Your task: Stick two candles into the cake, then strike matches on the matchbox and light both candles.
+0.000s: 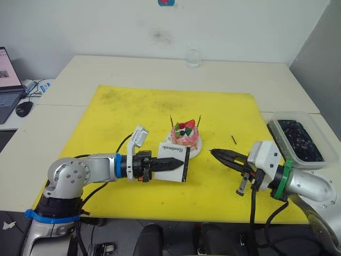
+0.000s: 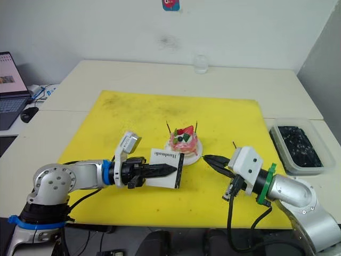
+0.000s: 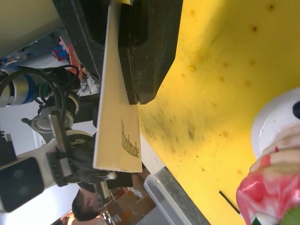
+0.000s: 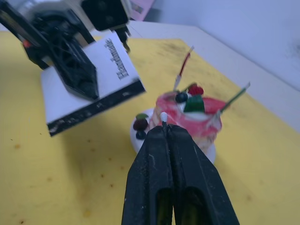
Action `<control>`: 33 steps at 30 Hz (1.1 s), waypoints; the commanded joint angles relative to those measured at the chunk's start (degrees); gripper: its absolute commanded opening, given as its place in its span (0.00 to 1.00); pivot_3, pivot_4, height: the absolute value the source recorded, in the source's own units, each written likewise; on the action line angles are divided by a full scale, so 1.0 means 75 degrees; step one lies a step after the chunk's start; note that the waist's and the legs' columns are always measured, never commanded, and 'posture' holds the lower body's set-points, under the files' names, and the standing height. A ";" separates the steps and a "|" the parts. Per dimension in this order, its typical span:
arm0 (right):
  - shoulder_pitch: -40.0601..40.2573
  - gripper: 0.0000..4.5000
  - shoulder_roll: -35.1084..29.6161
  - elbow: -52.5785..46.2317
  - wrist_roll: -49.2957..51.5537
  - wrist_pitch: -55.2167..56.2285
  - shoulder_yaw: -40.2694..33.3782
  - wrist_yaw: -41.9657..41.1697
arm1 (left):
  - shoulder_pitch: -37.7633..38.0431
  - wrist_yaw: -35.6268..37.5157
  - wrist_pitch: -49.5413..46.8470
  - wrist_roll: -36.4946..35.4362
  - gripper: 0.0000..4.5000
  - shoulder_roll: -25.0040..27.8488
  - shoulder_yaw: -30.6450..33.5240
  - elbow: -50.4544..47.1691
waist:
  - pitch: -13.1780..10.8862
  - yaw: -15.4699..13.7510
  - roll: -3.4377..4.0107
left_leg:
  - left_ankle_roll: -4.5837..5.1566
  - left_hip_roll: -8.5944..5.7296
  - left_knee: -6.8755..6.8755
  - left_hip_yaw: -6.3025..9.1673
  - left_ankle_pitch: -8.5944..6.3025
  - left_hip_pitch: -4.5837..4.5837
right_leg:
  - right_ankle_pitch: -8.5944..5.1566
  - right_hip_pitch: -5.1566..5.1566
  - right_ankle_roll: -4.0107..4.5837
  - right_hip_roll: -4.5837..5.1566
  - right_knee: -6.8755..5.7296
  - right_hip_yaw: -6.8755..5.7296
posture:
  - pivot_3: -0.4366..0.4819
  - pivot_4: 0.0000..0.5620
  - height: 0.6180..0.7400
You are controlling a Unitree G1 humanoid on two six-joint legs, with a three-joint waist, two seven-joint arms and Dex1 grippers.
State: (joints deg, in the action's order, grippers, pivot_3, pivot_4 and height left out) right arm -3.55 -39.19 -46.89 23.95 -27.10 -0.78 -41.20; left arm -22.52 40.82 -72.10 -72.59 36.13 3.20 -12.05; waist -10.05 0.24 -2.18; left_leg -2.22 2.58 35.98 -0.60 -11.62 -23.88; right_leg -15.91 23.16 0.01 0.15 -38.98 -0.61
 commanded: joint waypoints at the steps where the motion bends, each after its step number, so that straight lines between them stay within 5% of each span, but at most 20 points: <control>1: -0.0419 0.01 -0.0203 -0.0263 0.0082 0.0267 0.0341 -0.0421 | -0.0185 0.0380 -0.0027 0.0111 0.00 0.0022 -0.0100 0.0053 | 0.0000 -0.0005 0.0000 | 0.0000 0.0002 -0.0001 0.0004 0.0000 0.0000 | -0.0001 0.0000 0.0003 -0.0001 0.0000 -0.0002 | 0.48 0.27 1.00; 13: -0.0935 0.01 -0.0359 0.0192 -0.0877 0.0719 0.1501 -0.0738 | -0.0200 0.0538 -0.0077 0.0273 0.00 -0.0005 -0.0053 -0.0033 | 0.0000 -0.0010 0.0000 | 0.0000 0.0009 0.0004 0.0003 0.0000 -0.0001 | -0.0001 -0.0001 0.0002 0.0007 -0.0002 0.0004 | 0.48 0.27 1.00; 33: -0.0931 0.01 -0.0078 0.1170 -0.1669 0.1644 0.1993 -0.0905 | -0.0212 0.0433 -0.0096 0.0212 0.00 -0.0100 0.0061 -0.0100 | 0.0000 -0.0012 0.0000 | -0.0001 0.0010 0.0005 0.0002 0.0001 0.0000 | -0.0001 -0.0001 0.0002 0.0006 -0.0005 0.0005 | 0.48 0.27 1.00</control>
State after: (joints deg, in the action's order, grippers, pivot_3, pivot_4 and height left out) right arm -10.15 -40.01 -37.53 11.82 -15.88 13.99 -47.50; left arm -23.27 43.82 -73.21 -70.03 35.83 2.20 -11.02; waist -10.06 0.15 -2.18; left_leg -2.22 2.65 36.02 -0.58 -11.61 -23.88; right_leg -15.92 23.15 0.03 0.19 -39.02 -0.58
